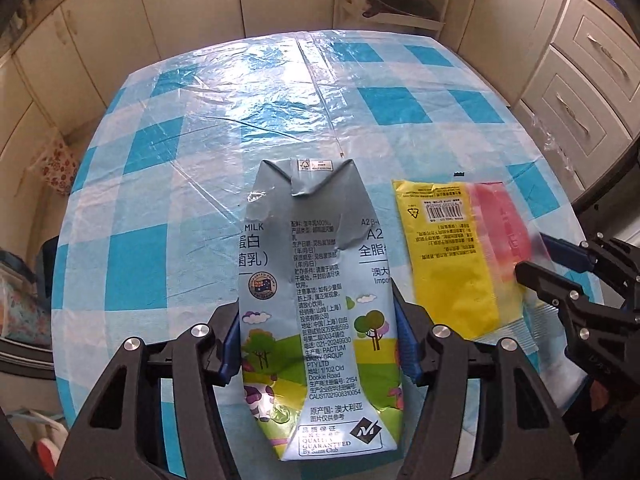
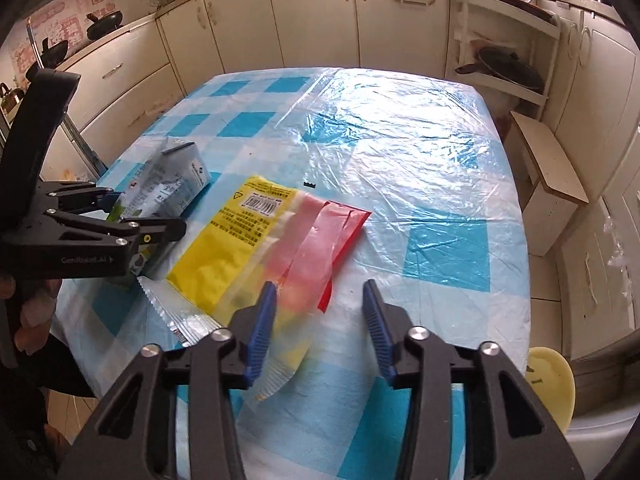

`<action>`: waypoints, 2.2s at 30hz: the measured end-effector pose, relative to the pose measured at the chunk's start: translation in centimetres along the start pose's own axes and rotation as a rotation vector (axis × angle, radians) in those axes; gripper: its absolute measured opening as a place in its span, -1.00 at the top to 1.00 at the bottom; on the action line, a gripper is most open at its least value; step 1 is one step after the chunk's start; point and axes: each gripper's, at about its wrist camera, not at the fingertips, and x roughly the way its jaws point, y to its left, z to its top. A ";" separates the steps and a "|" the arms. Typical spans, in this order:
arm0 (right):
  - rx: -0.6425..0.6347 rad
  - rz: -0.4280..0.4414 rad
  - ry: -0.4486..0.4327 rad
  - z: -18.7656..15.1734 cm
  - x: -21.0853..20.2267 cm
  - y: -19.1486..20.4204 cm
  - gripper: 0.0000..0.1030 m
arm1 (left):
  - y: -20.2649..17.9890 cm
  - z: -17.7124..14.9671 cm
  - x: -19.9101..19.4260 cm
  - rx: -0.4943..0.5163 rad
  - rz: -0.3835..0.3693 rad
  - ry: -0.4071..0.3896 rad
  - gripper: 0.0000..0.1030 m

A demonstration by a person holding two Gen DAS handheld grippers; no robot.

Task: Collect trash
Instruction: 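Lift the carton with the left tool while the right tool lifts the packet, then carry the carton and packet to the yellow bucket and open both tools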

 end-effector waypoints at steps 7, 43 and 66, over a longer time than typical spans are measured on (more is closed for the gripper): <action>0.028 0.088 -0.019 0.3 -0.5 0.3 0.94 | -0.3 0.2 -1.4 0.020 0.025 -0.065 -0.12; 0.132 -0.412 0.197 -8.6 -8.5 -21.3 0.94 | -23.7 1.2 -5.7 0.119 -0.452 -0.177 -0.12; 0.438 -0.394 -0.297 -6.8 -16.0 -25.7 -0.40 | -39.6 -1.9 7.1 0.155 -0.398 0.162 -0.13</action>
